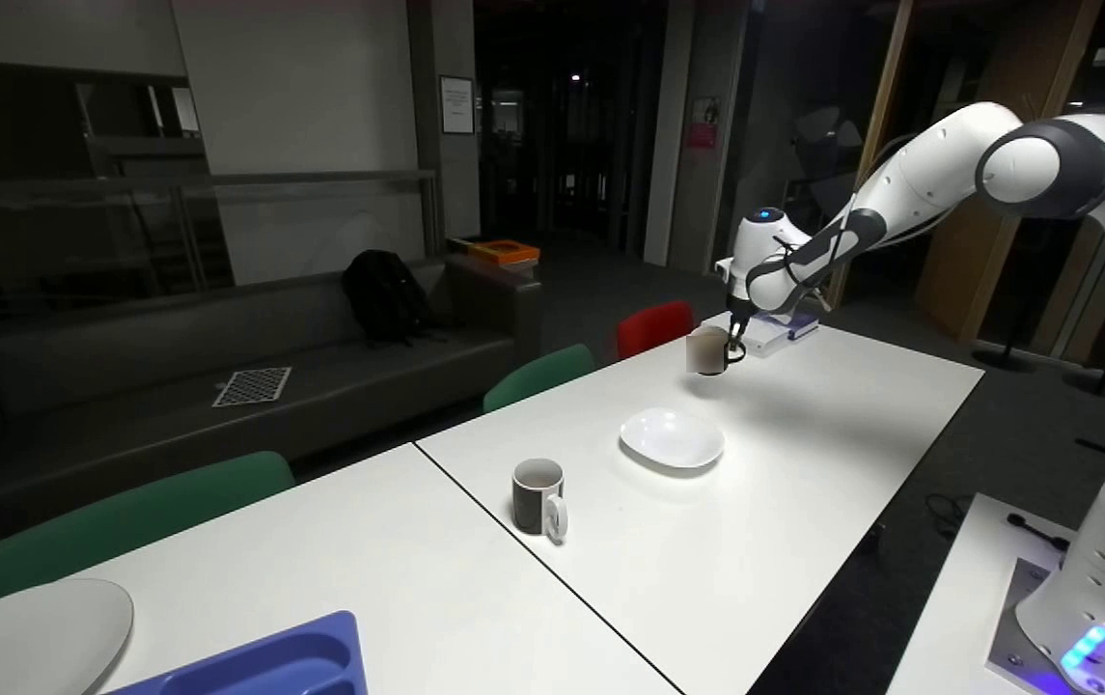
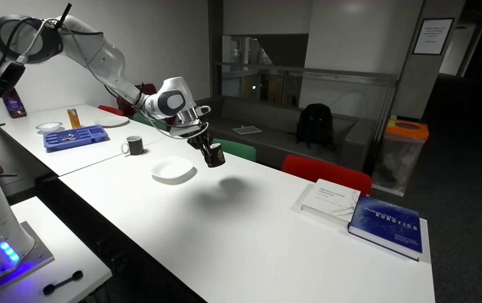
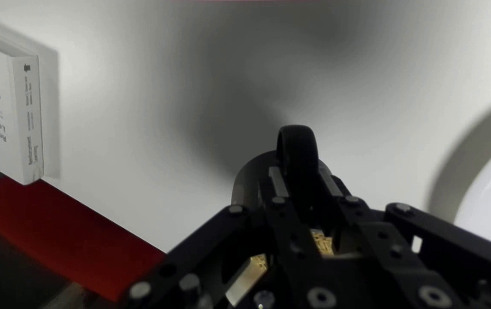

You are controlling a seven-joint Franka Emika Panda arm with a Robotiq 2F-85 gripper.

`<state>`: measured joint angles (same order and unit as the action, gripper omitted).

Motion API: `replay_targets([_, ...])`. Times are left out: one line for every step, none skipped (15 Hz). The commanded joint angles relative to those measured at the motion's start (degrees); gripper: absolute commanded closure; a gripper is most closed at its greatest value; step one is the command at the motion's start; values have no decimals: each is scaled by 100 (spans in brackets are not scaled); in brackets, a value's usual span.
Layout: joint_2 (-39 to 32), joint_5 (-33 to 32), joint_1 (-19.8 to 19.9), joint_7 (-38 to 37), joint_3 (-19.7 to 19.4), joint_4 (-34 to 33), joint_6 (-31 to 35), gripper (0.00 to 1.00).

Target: Pour the contents in the black mug on the right onto the white plate

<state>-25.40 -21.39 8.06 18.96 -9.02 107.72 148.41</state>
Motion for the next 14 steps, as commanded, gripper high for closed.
replay_targets([631,-182,-152,100,66,413,-174,95])
replay_targets([701,-84,-120,206,137,461,-181,95])
replay_targets([783,-4,-86,313,207,520,-185,95])
replay_targets([872,97,-29,446,285,597,-174,95])
replay_targets([940,156,0,544,330,657,-158,95])
replay_targets([1014,201,19,645,364,726,-153,95])
replay_targets([1082,250,39,746,388,782,-162,95])
replay_targets([594,88,-78,425,275,457,-41,80])
replay_targets([668,110,-69,487,290,522,-43,80])
replay_targets([711,123,-64,517,298,565,-43,80])
replay_targets([734,126,-58,528,301,591,-43,80])
replay_targets([745,128,-51,532,304,607,-43,80])
replay_targets([747,129,-45,533,308,617,-43,80])
replay_targets([747,130,-42,534,310,624,-43,80])
